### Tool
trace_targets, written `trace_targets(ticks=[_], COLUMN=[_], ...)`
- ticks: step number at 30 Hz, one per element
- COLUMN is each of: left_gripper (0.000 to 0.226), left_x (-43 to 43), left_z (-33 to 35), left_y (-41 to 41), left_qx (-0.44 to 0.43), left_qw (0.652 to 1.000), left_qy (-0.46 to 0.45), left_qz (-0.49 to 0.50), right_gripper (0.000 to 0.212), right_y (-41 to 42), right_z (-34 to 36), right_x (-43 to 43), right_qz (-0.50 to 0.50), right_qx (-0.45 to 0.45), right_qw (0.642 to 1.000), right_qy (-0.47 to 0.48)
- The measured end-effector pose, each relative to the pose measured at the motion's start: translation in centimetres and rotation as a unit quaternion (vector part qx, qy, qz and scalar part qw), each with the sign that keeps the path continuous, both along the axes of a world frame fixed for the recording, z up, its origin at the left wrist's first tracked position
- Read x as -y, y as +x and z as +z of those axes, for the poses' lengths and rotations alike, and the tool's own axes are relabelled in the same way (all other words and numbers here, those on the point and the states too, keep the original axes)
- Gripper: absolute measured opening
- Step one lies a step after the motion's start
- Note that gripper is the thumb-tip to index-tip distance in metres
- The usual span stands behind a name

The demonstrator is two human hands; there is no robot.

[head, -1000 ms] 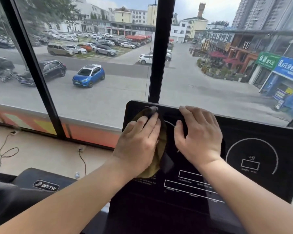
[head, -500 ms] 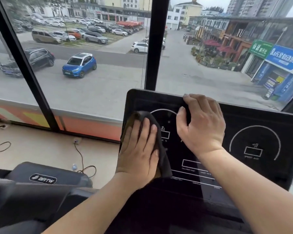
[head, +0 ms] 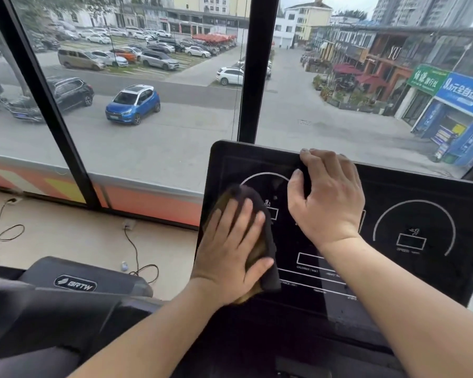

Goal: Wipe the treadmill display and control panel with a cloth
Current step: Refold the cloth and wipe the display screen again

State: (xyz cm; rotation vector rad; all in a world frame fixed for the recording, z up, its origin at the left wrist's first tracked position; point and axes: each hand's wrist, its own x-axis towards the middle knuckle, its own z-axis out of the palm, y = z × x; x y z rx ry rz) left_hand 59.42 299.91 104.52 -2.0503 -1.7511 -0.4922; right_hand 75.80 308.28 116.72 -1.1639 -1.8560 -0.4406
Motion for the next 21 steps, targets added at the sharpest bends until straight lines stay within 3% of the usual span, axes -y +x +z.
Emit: trace_targets(ticks=[3,6,10,14,18,21], left_gripper=[0.077,0.072,0.071,0.077,0.07,0.066], left_x=[4.2,2.4,-3.9,-4.1,1.4,1.2], left_z=[-5.5,-2.4,7.0,5.8,-0.9,-0.2], left_y=[0.2,-1.6,-2.4,0.0,2.7,1.1], left_qx=[-0.087,-0.12,-0.01,0.024,-0.061,-0.096], left_qw=[0.993,0.985,0.999,0.999,0.992,0.982], left_qy=[-0.027,-0.009,0.042,0.044,-0.042,-0.046], left_qz=[-0.075,-0.122,-0.029,0.015,-0.1,-0.156], right_gripper=[0.037,0.037,0.038,0.04,0.045,0.049], right_y=[0.1,-0.1,0.1,0.9,2.6,5.4], right_z=[0.1,0.1,0.3,0.5,1.7,3.1], right_x=[0.1,0.2,0.3,0.2,0.6,1.1], right_qz=[0.002,0.002,0.004,0.015,0.067,0.075], right_qx=[-0.002,0.0,0.007,0.025,0.056,0.094], right_qw=[1.0,1.0,1.0,0.999,0.992,0.985], right_qy=[0.0,-0.007,-0.02,-0.031,-0.089,-0.123])
